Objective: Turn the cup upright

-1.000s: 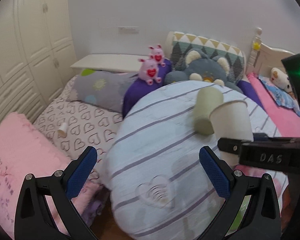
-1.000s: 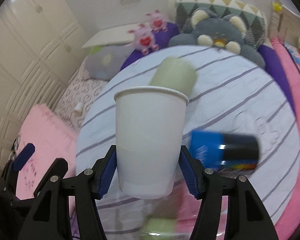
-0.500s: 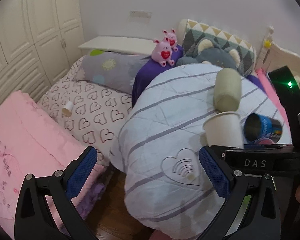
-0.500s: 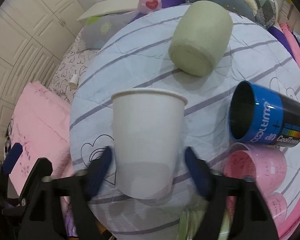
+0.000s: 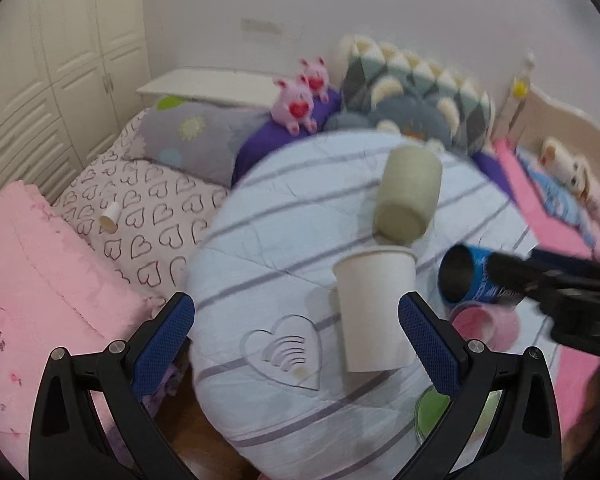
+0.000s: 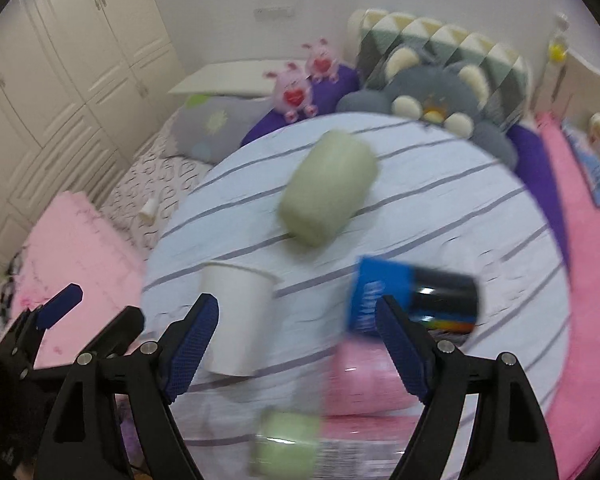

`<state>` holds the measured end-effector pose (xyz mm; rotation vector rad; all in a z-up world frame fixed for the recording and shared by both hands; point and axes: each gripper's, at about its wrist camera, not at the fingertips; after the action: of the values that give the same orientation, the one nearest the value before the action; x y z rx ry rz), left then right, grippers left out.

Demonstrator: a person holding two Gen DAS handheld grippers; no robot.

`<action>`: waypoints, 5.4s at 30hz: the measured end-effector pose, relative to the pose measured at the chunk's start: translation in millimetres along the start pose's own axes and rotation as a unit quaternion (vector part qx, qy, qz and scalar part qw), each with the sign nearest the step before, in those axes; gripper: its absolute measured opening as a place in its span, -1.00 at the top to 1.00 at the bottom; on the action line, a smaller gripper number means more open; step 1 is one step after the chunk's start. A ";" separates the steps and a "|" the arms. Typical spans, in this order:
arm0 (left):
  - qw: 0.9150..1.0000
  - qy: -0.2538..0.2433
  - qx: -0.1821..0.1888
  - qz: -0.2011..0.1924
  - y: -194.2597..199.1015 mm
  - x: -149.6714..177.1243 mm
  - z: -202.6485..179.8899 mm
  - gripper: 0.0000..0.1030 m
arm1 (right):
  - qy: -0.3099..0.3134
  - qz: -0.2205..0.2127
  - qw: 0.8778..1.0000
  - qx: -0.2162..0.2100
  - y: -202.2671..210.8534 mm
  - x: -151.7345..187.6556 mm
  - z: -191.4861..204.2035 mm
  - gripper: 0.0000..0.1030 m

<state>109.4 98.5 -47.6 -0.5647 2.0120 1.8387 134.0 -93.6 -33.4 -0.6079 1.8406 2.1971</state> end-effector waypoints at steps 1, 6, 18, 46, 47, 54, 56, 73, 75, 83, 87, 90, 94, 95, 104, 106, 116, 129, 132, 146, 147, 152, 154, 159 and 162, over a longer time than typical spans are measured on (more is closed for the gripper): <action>1.000 -0.006 -0.001 0.010 -8.3 -0.9 -7.4 -1.00 | 0.003 -0.005 1.000 0.006 -0.4 -0.4 -3.4 -0.59; 0.999 -0.023 -0.011 0.044 -39.1 -4.3 -38.1 -1.00 | 0.005 -0.013 1.000 0.010 -6.6 2.7 -29.4 -0.59; 0.995 -0.040 -0.043 0.079 -65.2 -10.2 -65.3 -1.00 | 0.018 -0.001 1.000 -0.024 -27.0 5.4 -54.1 -0.59; 0.994 -0.042 -0.072 0.067 -70.3 -8.4 -78.2 -1.00 | 0.021 -0.036 0.999 -0.033 -12.9 19.0 -73.1 -0.59; 0.994 -0.042 -0.073 0.066 -70.1 -8.9 -78.1 -1.00 | 0.021 -0.036 0.999 -0.033 -12.9 19.4 -73.9 -0.59; 0.995 -0.041 -0.061 0.068 -74.3 -12.5 -78.5 -0.92 | 0.022 -0.033 0.999 -0.034 -13.3 20.6 -75.5 -0.59; 0.995 -0.035 -0.052 0.072 -75.4 -13.3 -76.9 -0.65 | 0.022 -0.034 0.999 -0.033 -13.2 20.8 -75.7 -0.59; 0.998 -0.023 -0.046 -0.034 -41.9 -20.8 -74.4 -0.34 | 0.020 -0.040 0.998 -0.052 -11.8 16.6 -72.8 -0.59; 0.998 -0.026 -0.044 -0.035 -44.4 -19.6 -74.3 -0.34 | 0.019 -0.040 0.998 -0.054 -12.0 17.0 -72.8 -0.59; 0.998 -0.031 -0.034 -0.036 -40.4 -2.6 -73.6 -0.35 | 0.018 -0.033 0.998 -0.055 -12.5 18.7 -74.7 -0.59; 0.999 -0.026 -0.033 -0.031 -41.1 4.5 -69.5 -0.35 | 0.016 -0.038 0.998 -0.055 -10.8 19.7 -75.0 -0.59; 0.999 -0.026 -0.030 -0.028 -41.0 8.4 -69.6 -0.35 | 0.016 -0.038 0.997 -0.057 -10.1 20.5 -73.4 -0.59; 0.999 -0.025 -0.037 -0.026 -39.9 10.3 -70.9 -0.66 | 0.023 -0.037 0.997 -0.057 -9.3 23.2 -68.6 -0.59; 0.999 -0.027 -0.037 -0.026 -39.1 11.0 -71.3 -0.75 | 0.025 -0.036 0.997 -0.056 -9.1 24.1 -67.6 -0.59; 0.999 -0.021 -0.027 -0.028 -24.6 20.3 -66.3 -0.86 | 0.030 -0.042 0.997 -0.048 -1.0 31.4 -59.6 -0.59; 0.999 -0.017 -0.026 -0.031 -18.9 23.3 -64.5 -0.86 | 0.032 -0.046 0.997 -0.046 2.1 32.8 -57.7 -0.59; 0.996 -0.011 -0.024 -0.082 24.8 45.4 -66.3 -0.93 | 0.045 -0.084 0.995 -0.042 30.5 54.8 -46.7 -0.59; 0.982 -0.042 -0.036 -0.179 73.4 81.1 -83.4 -0.95 | 0.045 -0.194 0.979 -0.031 70.7 109.8 -46.3 -0.60; 0.977 -0.049 -0.040 -0.205 82.9 90.9 -87.3 -1.00 | 0.050 -0.225 0.973 -0.017 77.6 125.1 -45.6 -0.60; 0.969 -0.047 -0.039 -0.237 106.7 108.3 -95.7 -1.00 | 0.045 -0.275 0.960 -0.014 89.6 146.5 -52.2 -0.60; 0.969 -0.047 -0.039 -0.238 107.2 107.8 -96.1 -1.00 | 0.046 -0.279 0.959 -0.013 90.8 146.8 -52.4 -0.60; 0.970 -0.047 -0.049 -0.234 106.8 105.6 -101.2 -1.00 | 0.048 -0.289 0.956 -0.017 92.3 146.0 -57.5 -0.60; 0.970 -0.054 -0.060 -0.230 108.1 104.2 -104.6 -1.00 | 0.046 -0.297 0.954 -0.020 91.9 146.0 -61.1 -0.60; 0.968 -0.053 -0.069 -0.235 115.3 105.1 -105.1 -1.00 | 0.038 -0.307 0.950 -0.046 88.0 139.2 -69.8 -0.60; 0.968 -0.048 -0.075 -0.236 116.4 103.6 -104.0 -1.00 | 0.040 -0.304 0.950 -0.057 84.3 130.7 -70.7 -0.60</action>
<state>-38.8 -1.7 8.1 -0.8904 1.5154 1.6882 -5.2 -192.3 -25.5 -1.1244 1.3137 1.8777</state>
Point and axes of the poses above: each gripper's, at about its wrist camera, not at the fingertips, and y roughly against the way its jaws point, z to its left, x to its underside, and after that the axes turned 6 degrees about z, right-handed
